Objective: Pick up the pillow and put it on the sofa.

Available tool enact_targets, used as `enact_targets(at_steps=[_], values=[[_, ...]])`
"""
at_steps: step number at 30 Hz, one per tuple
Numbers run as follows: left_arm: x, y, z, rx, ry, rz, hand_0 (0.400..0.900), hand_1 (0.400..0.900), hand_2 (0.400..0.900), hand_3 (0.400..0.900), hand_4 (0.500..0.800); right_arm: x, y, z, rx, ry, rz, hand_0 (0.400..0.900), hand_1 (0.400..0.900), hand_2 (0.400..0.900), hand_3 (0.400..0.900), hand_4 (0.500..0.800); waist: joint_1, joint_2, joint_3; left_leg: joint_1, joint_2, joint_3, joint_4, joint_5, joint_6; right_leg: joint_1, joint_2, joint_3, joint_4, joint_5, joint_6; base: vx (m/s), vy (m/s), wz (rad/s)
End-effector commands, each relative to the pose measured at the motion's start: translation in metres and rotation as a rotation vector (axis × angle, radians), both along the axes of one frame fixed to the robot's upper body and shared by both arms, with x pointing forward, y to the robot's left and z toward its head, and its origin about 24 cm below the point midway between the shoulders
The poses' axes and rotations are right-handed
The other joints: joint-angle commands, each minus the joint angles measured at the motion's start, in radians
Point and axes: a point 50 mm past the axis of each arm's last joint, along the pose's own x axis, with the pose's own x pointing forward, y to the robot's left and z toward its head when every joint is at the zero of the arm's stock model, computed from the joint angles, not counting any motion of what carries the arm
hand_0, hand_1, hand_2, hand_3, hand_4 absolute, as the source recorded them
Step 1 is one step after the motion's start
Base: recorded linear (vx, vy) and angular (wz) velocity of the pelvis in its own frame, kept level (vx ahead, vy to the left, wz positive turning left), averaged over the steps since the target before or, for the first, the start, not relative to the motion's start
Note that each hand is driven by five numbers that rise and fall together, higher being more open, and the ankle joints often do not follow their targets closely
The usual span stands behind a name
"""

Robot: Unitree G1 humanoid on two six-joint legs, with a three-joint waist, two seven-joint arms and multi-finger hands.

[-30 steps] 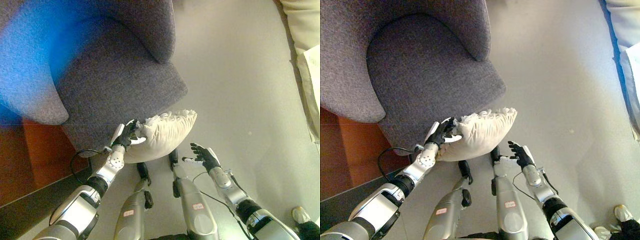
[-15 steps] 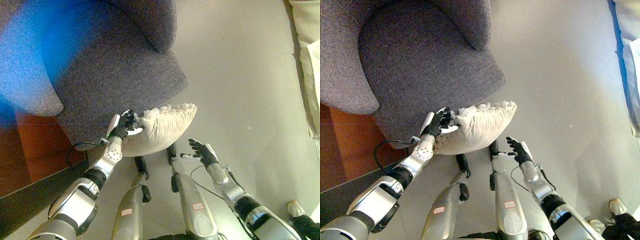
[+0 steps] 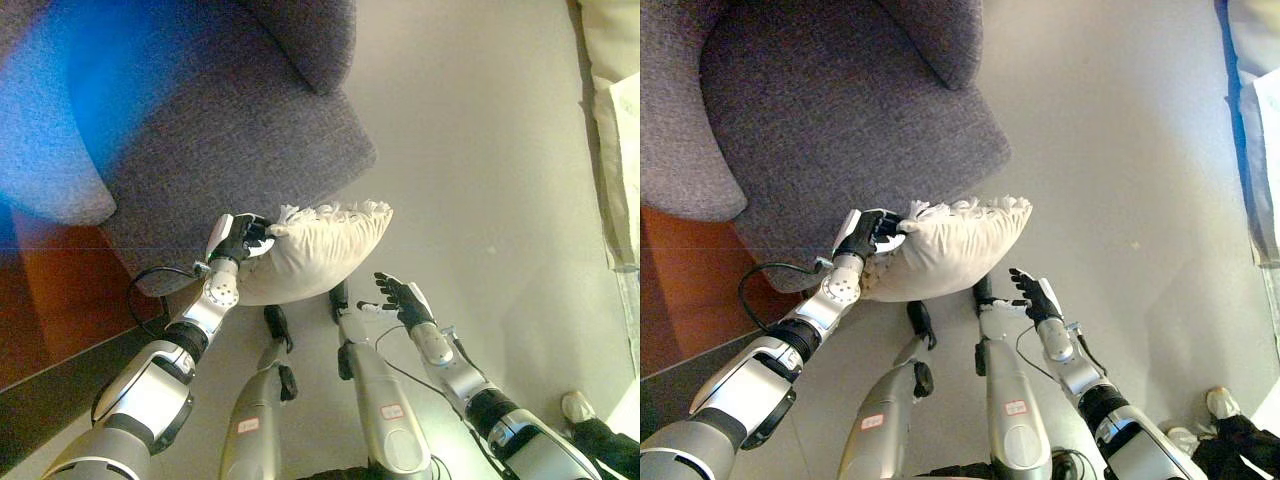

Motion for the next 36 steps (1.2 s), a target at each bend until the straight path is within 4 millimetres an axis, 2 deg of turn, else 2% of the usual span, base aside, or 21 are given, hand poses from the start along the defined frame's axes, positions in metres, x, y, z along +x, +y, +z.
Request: enact_targets(at_steps=[1, 12, 18, 26, 34, 36], values=[[0.005, -0.017, 0.005, -0.023, -0.015, -0.052, 0.4, 0.4, 0.4, 0.4, 0.5, 0.007, 0.004, 0.021, 0.01, -0.108, 0.042, 0.9, 0.9, 0.9, 0.9, 0.8, -0.022, 0.015, 0.005, -0.077, 0.085, -0.035, 0.123, -0.025, -0.1, -0.047, -0.039, 0.045, 0.105, -0.081, 0.12, 0.0, 0.0, 0.0], [0.005, -0.015, 0.006, -0.029, -0.018, -0.05, 0.4, 0.4, 0.4, 0.4, 0.5, 0.008, 0.002, 0.022, 0.005, -0.105, 0.041, 0.9, 0.9, 0.9, 0.9, 0.8, -0.02, 0.021, 0.005, -0.064, 0.081, -0.037, 0.109, -0.02, -0.101, -0.039, -0.039, 0.043, 0.101, -0.081, 0.12, 0.0, 0.0, 0.0], [0.003, -0.016, 0.002, -0.032, -0.013, -0.054, 0.4, 0.4, 0.4, 0.4, 0.5, 0.004, -0.002, 0.015, -0.003, -0.073, 0.032, 0.9, 0.9, 0.9, 0.9, 0.8, -0.01, 0.026, 0.005, -0.025, 0.074, -0.05, 0.104, -0.029, -0.097, -0.001, -0.041, 0.039, 0.103, -0.094, 0.118, 0.0, 0.0, 0.0], [-0.007, -0.017, -0.008, -0.105, 0.002, -0.081, 0.4, 0.4, 0.4, 0.4, 0.5, -0.013, -0.022, -0.014, -0.017, 0.064, -0.009, 0.9, 0.9, 0.9, 0.9, 0.8, 0.019, 0.037, 0.005, 0.122, 0.061, -0.077, 0.072, -0.045, -0.09, 0.156, -0.049, 0.013, 0.079, -0.118, 0.116, 0.03, 0.005, 0.05], [-0.028, -0.021, -0.033, -0.123, 0.071, -0.134, 0.4, 0.4, 0.4, 0.4, 0.5, -0.058, -0.047, -0.06, -0.032, 0.293, -0.064, 0.9, 0.9, 0.9, 0.9, 0.8, 0.055, 0.068, -0.099, 0.238, 0.049, -0.106, 0.009, -0.053, -0.079, 0.292, -0.055, -0.017, 0.042, -0.144, 0.114, 0.09, 0.004, 0.11], [-0.031, -0.023, -0.035, -0.121, 0.082, -0.142, 0.4, 0.4, 0.4, 0.4, 0.5, -0.065, -0.049, -0.065, -0.033, 0.322, -0.071, 0.9, 0.9, 0.9, 0.9, 0.8, 0.059, 0.073, -0.114, 0.257, 0.048, -0.109, -0.004, -0.052, -0.077, 0.313, -0.055, -0.022, 0.037, -0.148, 0.114, 0.09, 0.012, 0.1]])
